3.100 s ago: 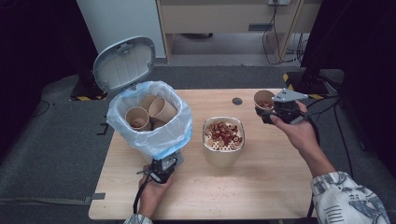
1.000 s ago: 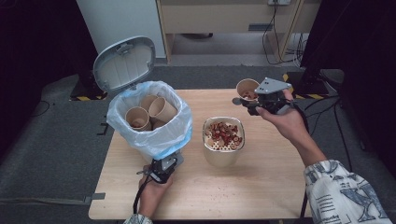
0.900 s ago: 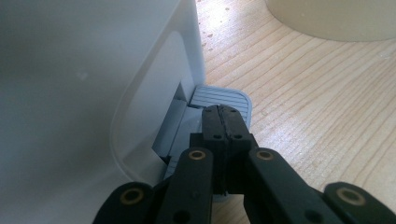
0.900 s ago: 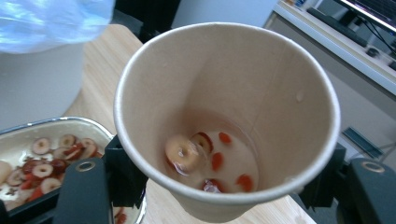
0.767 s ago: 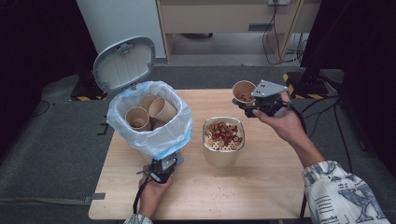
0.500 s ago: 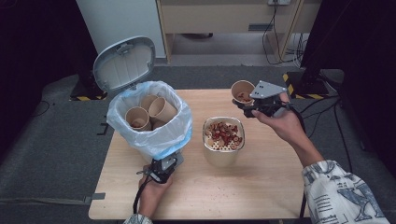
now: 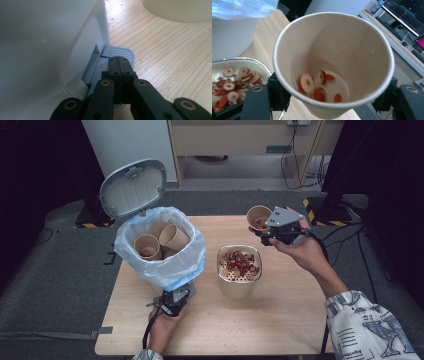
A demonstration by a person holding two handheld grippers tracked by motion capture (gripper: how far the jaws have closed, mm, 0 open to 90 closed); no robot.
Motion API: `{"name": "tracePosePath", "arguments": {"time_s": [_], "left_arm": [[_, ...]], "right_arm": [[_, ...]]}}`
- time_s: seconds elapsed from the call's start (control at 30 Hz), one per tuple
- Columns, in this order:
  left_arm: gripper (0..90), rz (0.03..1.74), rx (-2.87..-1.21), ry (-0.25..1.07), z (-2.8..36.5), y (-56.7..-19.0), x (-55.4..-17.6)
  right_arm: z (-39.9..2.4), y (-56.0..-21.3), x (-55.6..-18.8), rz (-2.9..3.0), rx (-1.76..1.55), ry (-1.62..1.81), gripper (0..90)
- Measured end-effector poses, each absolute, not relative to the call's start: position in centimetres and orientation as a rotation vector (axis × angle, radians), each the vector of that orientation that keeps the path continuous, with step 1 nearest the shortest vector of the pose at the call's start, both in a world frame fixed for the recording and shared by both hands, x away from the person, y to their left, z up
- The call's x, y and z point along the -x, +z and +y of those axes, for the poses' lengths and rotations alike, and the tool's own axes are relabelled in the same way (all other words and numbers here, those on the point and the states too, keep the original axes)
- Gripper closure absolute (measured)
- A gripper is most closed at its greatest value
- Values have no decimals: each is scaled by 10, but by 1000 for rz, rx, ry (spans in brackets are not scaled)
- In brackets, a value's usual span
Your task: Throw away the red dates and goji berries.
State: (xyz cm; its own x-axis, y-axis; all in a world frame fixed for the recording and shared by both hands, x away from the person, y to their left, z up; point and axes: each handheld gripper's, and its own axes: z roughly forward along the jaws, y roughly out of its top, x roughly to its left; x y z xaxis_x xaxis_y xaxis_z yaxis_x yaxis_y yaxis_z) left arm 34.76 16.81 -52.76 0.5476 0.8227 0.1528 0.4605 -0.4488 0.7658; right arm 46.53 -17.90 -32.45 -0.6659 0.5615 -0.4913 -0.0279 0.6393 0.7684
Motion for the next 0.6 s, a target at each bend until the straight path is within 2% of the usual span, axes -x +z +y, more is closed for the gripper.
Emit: {"name": "tracePosePath", "arguments": {"time_s": [0.6], "left_arm": [[892, 1040, -2096, 678, 168, -528, -347]], "right_arm": [[-165, -314, -456, 2058, -241, 805, 315]]}}
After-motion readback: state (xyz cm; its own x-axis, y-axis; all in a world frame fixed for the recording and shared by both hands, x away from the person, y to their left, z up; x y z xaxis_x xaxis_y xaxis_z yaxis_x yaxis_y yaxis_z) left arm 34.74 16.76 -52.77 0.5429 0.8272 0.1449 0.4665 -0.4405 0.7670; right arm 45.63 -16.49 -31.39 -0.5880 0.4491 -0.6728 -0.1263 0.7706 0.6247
